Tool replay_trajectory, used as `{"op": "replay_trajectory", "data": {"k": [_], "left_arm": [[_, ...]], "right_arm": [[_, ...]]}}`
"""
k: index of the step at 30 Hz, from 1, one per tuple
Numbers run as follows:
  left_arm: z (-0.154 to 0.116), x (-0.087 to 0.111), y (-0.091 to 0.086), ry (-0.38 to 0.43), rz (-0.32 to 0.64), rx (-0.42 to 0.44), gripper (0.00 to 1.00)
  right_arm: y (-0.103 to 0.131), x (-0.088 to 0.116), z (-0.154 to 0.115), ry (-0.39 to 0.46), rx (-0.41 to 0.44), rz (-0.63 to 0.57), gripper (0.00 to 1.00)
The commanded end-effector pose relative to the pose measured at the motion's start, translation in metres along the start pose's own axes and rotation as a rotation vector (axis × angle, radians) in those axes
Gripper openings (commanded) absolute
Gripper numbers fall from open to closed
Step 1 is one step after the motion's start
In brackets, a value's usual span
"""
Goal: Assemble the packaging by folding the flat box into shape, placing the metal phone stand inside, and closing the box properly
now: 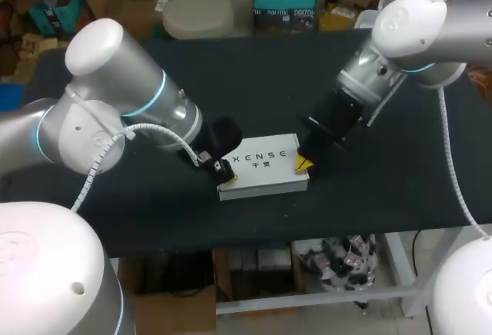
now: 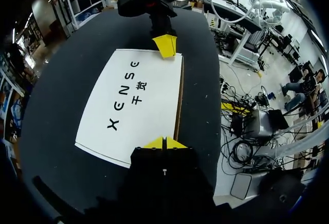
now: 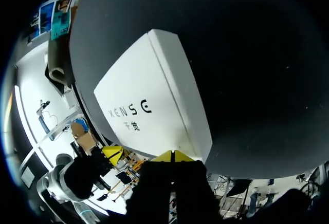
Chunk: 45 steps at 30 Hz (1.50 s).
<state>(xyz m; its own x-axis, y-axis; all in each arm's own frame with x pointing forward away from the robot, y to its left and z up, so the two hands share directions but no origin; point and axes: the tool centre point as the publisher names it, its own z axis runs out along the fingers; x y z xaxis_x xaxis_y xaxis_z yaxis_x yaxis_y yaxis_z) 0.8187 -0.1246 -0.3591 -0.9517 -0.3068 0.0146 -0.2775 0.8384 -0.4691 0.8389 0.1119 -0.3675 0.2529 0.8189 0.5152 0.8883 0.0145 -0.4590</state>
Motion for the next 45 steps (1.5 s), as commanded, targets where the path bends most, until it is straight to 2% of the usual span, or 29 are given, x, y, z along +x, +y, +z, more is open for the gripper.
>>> {"op": "replay_trajectory", "data": {"k": [1, 11, 17, 20, 26, 27, 29, 30, 31, 34, 35, 36, 40, 42, 43, 45], "left_arm": [[-0.008, 0.004, 0.000, -0.020, 0.001, -0.008, 0.00], [0.017, -0.006, 0.014, 0.028, -0.026, -0.005, 0.00], [0.015, -0.003, 0.015, 0.030, -0.026, 0.001, 0.00], [0.005, 0.003, 0.011, 0.010, -0.015, 0.006, 0.00], [-0.014, 0.016, -0.005, -0.023, 0.006, -0.006, 0.00], [-0.016, 0.018, -0.007, -0.024, 0.005, -0.006, 0.07], [-0.019, 0.023, -0.012, -0.029, 0.002, -0.014, 0.66], [-0.021, 0.025, -0.014, -0.028, 0.001, -0.015, 1.00], [-0.022, 0.027, -0.015, -0.028, 0.000, -0.020, 1.00], [-0.026, 0.034, -0.019, -0.022, -0.038, -0.027, 1.00], [-0.027, 0.036, -0.019, 0.003, -0.062, -0.013, 1.00], [-0.029, 0.038, -0.019, 0.048, -0.094, 0.008, 1.00], [-0.026, 0.049, -0.012, 0.182, -0.206, 0.075, 1.00], [-0.023, 0.057, -0.009, 0.216, -0.238, 0.065, 1.00], [-0.022, 0.060, -0.008, 0.221, -0.253, 0.031, 1.00], [-0.022, 0.060, -0.008, 0.221, -0.253, 0.031, 1.00]], "right_arm": [[-0.010, 0.003, -0.005, -0.004, -0.025, -0.005, 0.00], [0.001, -0.004, 0.014, -0.011, 0.027, 0.019, 0.00], [0.001, -0.006, 0.016, -0.017, 0.040, 0.023, 0.00], [-0.001, -0.003, 0.007, -0.013, 0.030, 0.010, 0.00], [-0.007, 0.011, -0.027, 0.017, -0.031, -0.051, 0.00], [-0.007, 0.012, -0.033, 0.022, -0.042, -0.059, 0.00], [-0.005, 0.014, -0.046, 0.032, -0.062, -0.071, 0.00], [-0.004, 0.014, -0.052, 0.037, -0.072, -0.073, 0.03], [-0.003, 0.015, -0.057, 0.041, -0.080, -0.081, 0.08], [-0.002, 0.016, -0.075, 0.065, -0.117, -0.112, 0.57], [-0.002, 0.016, -0.081, 0.081, -0.136, -0.125, 0.97], [-0.001, 0.016, -0.087, 0.094, -0.160, -0.139, 1.00], [-0.003, 0.016, -0.110, 0.140, -0.245, -0.237, 1.00], [-0.004, 0.017, -0.123, 0.143, -0.279, -0.276, 1.00], [-0.004, 0.018, -0.130, 0.134, -0.296, -0.283, 1.00], [-0.004, 0.018, -0.130, 0.134, -0.296, -0.283, 1.00]]}}
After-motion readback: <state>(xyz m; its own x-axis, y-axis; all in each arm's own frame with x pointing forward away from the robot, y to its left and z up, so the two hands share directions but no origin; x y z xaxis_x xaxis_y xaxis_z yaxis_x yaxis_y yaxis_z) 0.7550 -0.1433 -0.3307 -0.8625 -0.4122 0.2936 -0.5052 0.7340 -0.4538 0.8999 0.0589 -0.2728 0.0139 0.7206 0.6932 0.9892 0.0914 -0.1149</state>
